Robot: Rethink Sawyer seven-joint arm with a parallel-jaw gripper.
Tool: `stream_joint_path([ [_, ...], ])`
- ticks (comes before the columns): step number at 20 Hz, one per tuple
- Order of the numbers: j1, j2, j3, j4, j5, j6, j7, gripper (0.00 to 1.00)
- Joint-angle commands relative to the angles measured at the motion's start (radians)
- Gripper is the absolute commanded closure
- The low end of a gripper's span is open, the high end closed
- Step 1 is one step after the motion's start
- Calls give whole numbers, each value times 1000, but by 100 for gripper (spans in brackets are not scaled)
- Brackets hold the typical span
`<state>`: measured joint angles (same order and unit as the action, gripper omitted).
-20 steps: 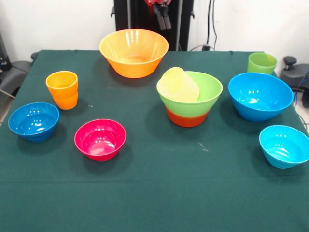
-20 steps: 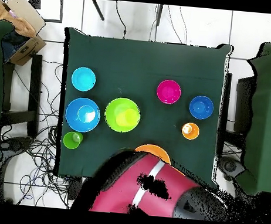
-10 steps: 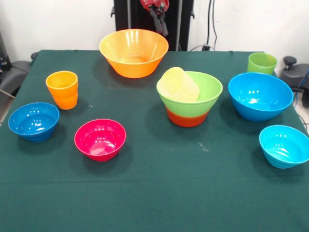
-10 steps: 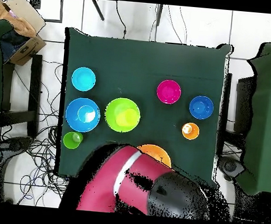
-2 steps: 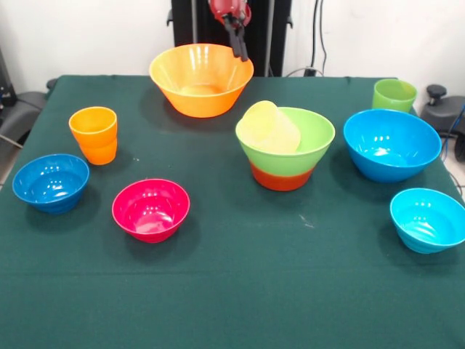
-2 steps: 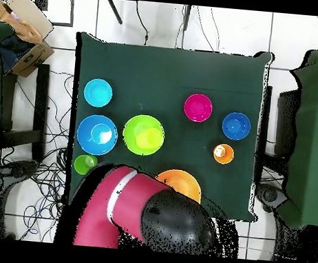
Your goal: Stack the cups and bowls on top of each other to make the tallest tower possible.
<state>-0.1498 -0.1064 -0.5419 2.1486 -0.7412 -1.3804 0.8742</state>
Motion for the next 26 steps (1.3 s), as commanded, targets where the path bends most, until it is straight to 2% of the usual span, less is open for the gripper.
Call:
stream_joint_path([
  [1,131,117,35,-51,116,281,73,0],
  [4,182,126,17,-55,154,336,88,0],
  [11,239,159,-11,-78,190,350,110,0],
  [17,244,221,-32,-120,223,290,96,0],
  [26,234,233,-60,-124,208,266,105,0],
])
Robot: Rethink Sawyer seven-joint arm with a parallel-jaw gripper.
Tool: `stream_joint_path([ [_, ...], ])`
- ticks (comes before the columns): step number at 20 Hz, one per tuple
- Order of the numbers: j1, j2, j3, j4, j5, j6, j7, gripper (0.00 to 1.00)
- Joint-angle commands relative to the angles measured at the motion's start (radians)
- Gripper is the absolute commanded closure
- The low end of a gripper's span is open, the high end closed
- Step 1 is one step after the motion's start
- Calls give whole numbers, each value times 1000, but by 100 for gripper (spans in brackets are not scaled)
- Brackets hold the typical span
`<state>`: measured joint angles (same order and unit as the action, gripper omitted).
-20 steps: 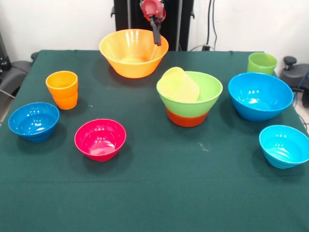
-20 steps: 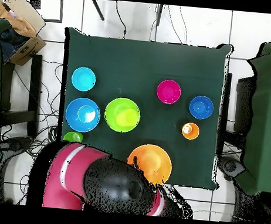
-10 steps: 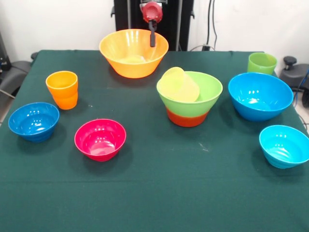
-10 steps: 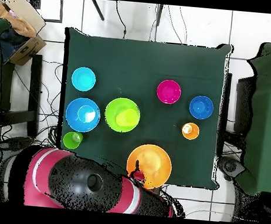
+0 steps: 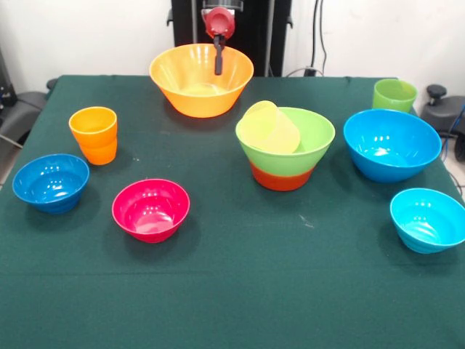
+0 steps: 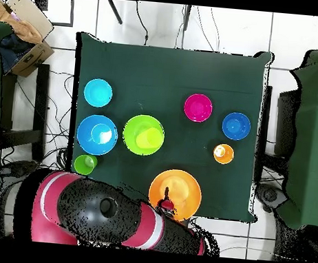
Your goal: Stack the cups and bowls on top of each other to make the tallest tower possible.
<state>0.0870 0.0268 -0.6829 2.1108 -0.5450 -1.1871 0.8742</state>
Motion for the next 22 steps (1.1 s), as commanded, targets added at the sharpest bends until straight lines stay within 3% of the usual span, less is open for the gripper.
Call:
stream_joint_path([
  [1,-1,101,78,-88,15,75,105,0],
  [3,4,75,80,-91,-9,126,126,0],
  [7,16,-73,112,-100,-161,412,213,0],
  [13,-5,-257,184,-96,-294,662,252,0],
  [17,-45,-363,255,-85,-344,811,240,0],
  [22,-86,-414,323,-77,-329,939,191,0],
])
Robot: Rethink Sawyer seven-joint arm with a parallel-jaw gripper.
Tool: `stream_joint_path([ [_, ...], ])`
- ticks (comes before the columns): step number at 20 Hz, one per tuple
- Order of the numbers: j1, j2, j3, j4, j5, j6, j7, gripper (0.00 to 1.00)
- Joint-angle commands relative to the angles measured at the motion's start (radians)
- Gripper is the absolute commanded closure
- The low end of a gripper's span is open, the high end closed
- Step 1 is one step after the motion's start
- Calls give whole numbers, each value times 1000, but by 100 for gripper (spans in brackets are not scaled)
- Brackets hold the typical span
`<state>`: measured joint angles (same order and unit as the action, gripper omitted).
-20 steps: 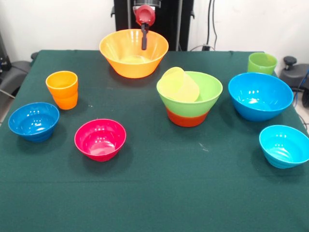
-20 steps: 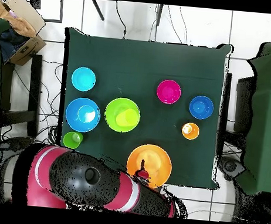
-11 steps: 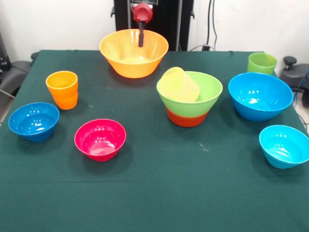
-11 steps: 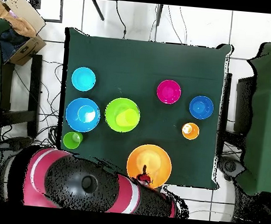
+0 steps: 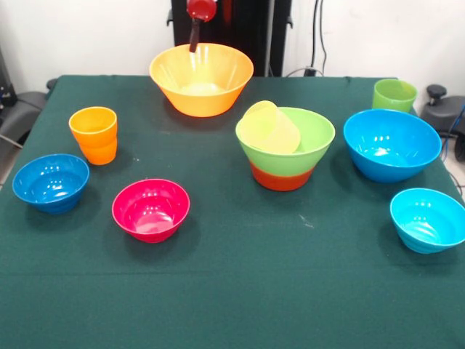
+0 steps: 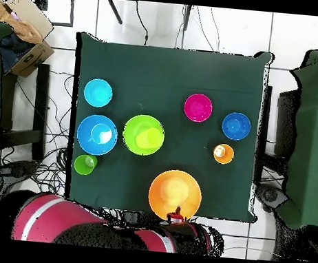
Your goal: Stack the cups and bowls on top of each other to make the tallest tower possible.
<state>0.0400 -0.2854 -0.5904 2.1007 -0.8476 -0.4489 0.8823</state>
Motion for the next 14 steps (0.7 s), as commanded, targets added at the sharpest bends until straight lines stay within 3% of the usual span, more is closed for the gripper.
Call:
stream_joint_path([
  [1,-40,-100,235,-68,-16,208,179,0],
  [4,-17,-48,208,-84,22,170,177,0],
  [14,-15,-25,187,-80,25,134,176,0],
])
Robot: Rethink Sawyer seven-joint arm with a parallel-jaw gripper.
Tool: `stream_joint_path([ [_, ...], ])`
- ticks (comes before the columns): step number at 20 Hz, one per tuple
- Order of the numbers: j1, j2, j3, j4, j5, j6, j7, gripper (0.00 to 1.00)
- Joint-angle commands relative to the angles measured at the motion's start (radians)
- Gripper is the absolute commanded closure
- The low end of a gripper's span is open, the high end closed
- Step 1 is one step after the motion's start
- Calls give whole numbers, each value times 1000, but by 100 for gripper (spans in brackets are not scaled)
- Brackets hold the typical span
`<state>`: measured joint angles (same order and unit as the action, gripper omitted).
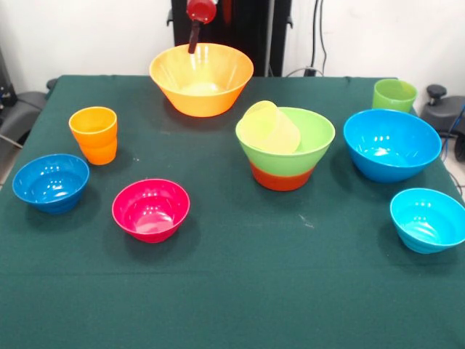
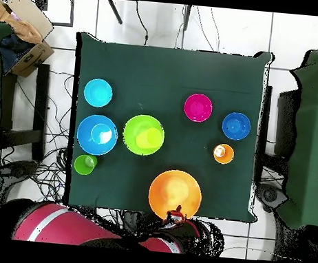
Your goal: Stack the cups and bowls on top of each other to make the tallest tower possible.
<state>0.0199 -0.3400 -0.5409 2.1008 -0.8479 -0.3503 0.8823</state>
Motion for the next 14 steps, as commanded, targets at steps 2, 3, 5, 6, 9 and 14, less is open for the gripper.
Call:
stream_joint_path([
  [2,-3,36,134,-79,19,36,174,0],
  [3,-1,36,132,-79,19,50,172,0],
  [5,17,46,118,-83,27,72,165,0],
  [6,28,53,111,-84,32,91,162,0],
  [9,39,47,113,-84,34,132,155,0],
  [14,73,50,114,-82,51,155,162,0],
])
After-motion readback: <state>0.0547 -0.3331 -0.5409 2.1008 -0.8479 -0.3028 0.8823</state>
